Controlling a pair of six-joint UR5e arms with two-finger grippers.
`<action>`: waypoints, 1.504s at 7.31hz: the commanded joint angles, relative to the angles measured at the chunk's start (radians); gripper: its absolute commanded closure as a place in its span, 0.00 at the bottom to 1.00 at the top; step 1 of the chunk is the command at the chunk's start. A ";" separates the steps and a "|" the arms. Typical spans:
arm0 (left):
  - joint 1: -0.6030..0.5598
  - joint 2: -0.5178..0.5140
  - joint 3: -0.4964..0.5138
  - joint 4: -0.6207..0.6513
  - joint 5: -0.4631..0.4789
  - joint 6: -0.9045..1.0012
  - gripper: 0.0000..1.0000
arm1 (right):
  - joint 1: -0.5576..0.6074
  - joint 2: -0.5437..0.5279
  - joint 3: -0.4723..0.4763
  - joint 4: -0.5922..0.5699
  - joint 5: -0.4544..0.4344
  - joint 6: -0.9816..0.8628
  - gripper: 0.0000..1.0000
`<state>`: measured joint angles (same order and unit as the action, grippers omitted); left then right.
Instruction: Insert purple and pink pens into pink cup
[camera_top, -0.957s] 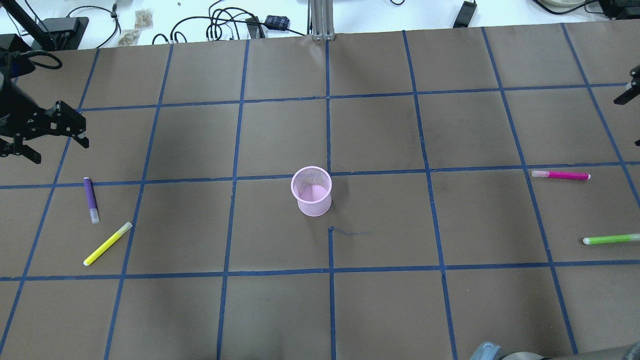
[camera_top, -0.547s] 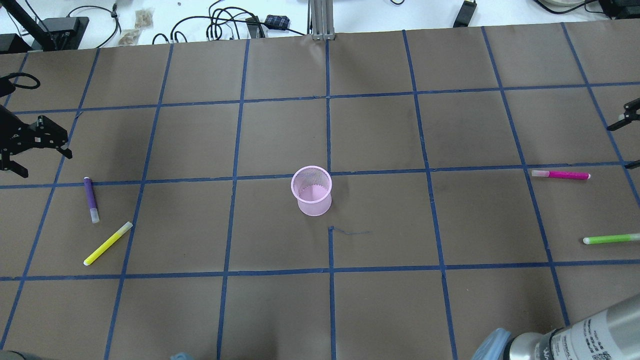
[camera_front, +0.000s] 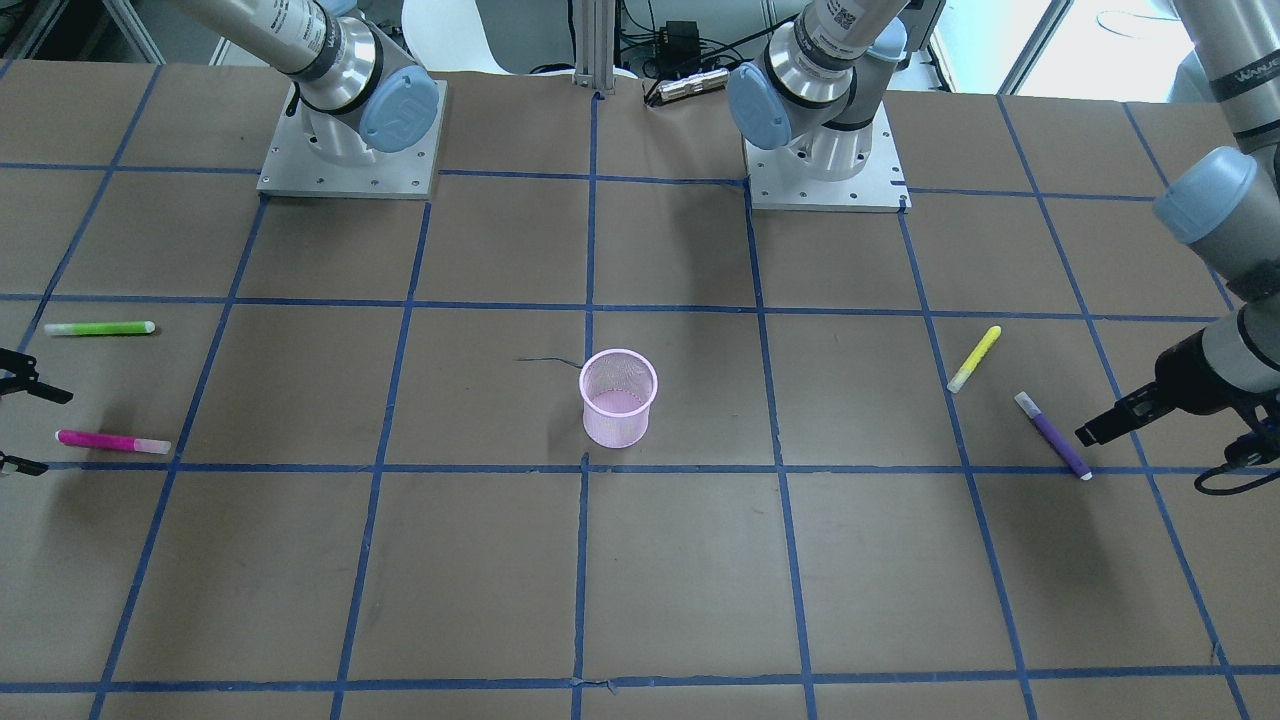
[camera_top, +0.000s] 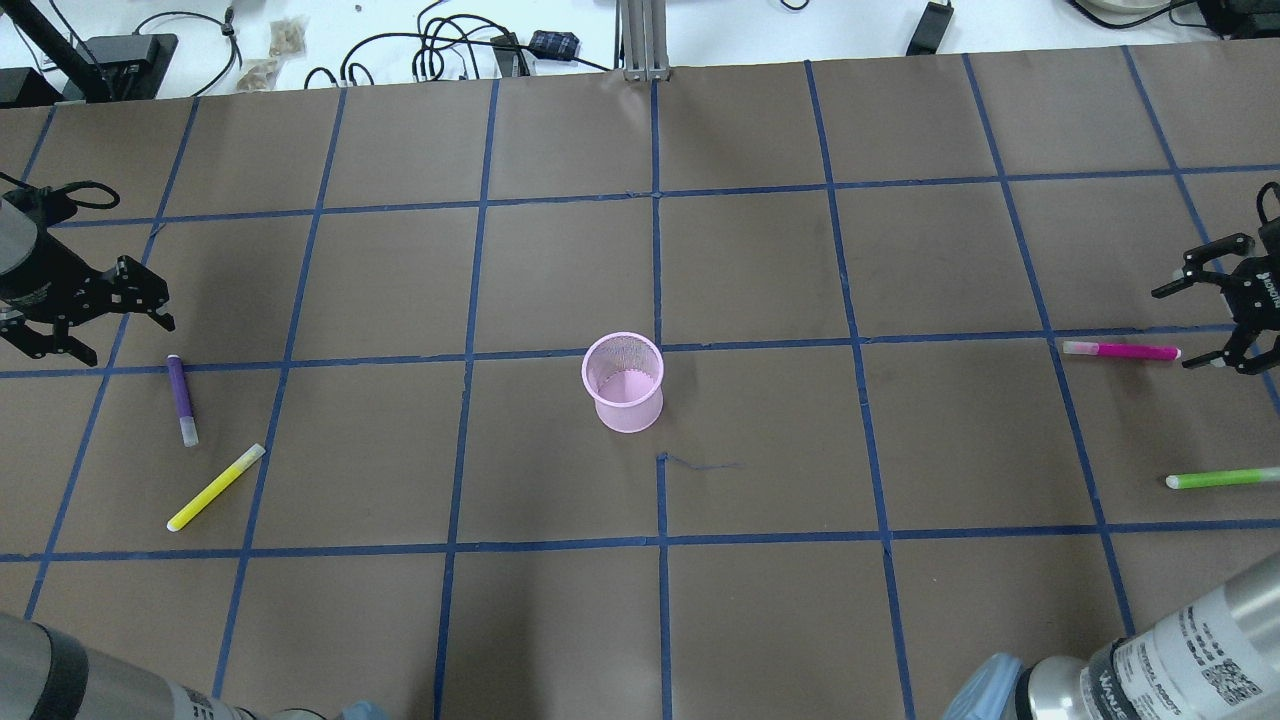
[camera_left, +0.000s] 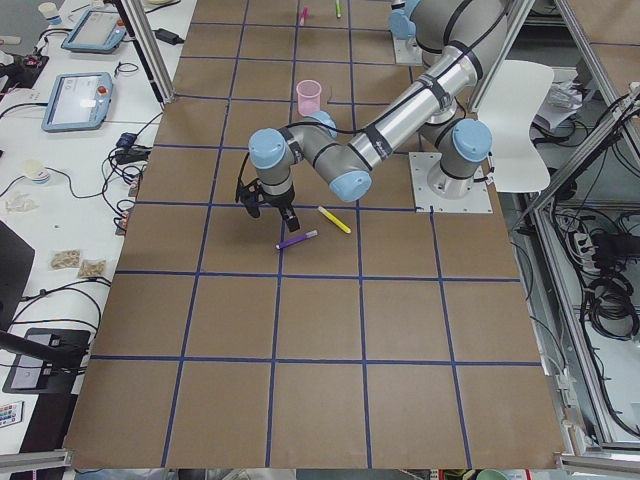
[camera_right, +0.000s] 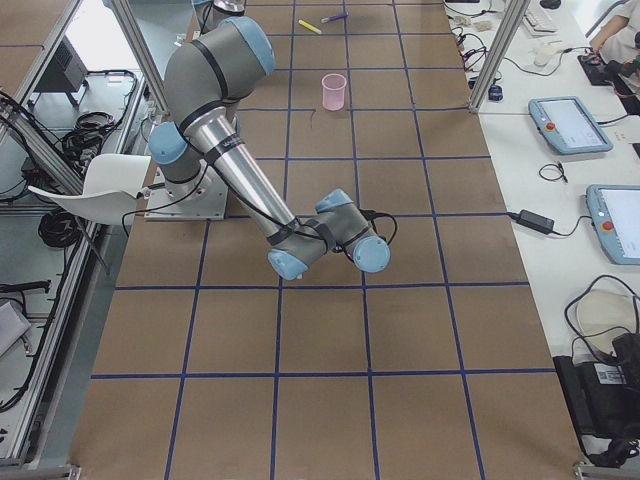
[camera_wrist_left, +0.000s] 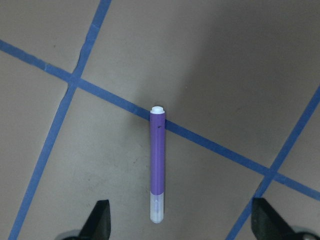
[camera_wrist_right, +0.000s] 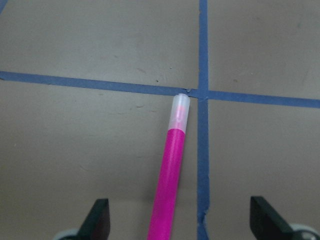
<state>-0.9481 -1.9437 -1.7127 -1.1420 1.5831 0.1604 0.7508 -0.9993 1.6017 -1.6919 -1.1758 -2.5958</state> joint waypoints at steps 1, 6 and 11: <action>0.002 -0.065 -0.001 0.062 0.000 0.001 0.00 | -0.001 -0.004 0.047 -0.002 0.001 -0.004 0.00; 0.002 -0.142 0.002 0.107 0.000 0.014 0.01 | 0.001 0.008 0.050 -0.069 -0.001 -0.009 0.32; 0.002 -0.166 0.001 0.130 0.000 0.025 0.48 | 0.001 0.016 0.049 -0.126 -0.001 -0.033 0.81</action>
<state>-0.9465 -2.1079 -1.7120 -1.0129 1.5831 0.1853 0.7519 -0.9834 1.6514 -1.8107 -1.1755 -2.6171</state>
